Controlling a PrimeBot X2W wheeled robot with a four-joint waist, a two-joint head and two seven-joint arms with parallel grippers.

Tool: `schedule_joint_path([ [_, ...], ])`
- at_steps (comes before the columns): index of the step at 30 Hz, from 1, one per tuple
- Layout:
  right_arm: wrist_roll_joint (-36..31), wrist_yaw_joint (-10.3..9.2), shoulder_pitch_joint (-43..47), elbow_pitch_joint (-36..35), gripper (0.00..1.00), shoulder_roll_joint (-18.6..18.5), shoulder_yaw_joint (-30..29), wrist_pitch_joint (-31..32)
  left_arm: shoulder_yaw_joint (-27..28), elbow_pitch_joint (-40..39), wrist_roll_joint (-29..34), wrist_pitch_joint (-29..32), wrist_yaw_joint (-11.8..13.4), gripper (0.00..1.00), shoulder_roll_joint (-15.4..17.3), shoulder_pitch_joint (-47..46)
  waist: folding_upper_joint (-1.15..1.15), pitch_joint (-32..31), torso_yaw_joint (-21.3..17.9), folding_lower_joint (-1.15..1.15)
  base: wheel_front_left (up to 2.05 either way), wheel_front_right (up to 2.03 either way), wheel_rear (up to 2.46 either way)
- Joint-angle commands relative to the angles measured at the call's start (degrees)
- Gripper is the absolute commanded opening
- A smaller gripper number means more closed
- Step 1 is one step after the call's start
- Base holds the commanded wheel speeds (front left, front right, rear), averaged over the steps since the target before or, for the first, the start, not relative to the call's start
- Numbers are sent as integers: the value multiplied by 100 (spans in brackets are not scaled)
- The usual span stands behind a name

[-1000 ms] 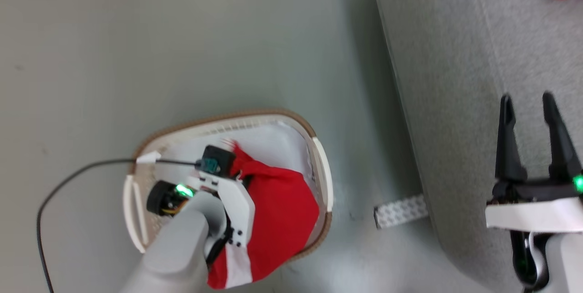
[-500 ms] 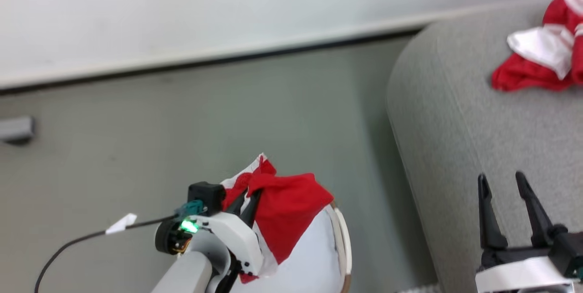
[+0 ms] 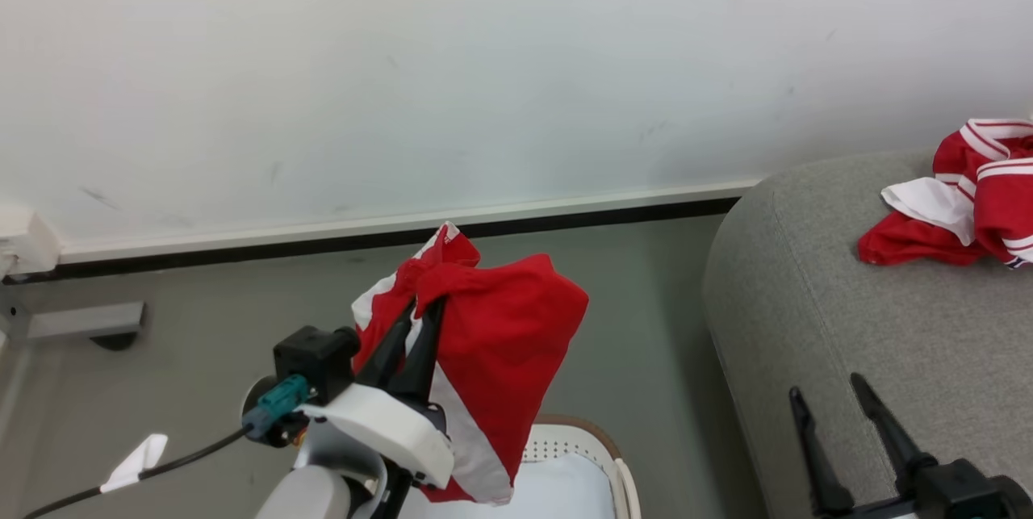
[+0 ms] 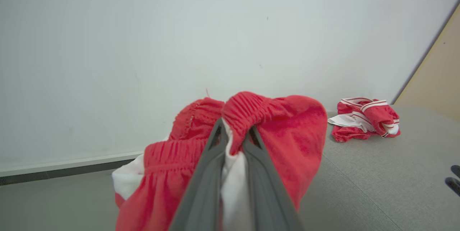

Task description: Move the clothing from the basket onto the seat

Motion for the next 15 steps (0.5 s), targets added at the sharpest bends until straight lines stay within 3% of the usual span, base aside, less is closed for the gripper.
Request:
schedule_joint_path([
  [1,70,-13,111,14,100,-38,98,6,0,-160,-10,42,34,0,66,120,0,-98,9,2,0,0,0],
  [9,690,-13,-51,-136,100,-486,1244,6,-71,-923,46,348,124,0,263,348,0,-129,-32,2,0,0,0],
  [15,1621,-13,-650,-352,100,-1480,2777,6,-174,-1167,13,459,69,0,303,389,0,-112,-77,2,0,0,0],
])
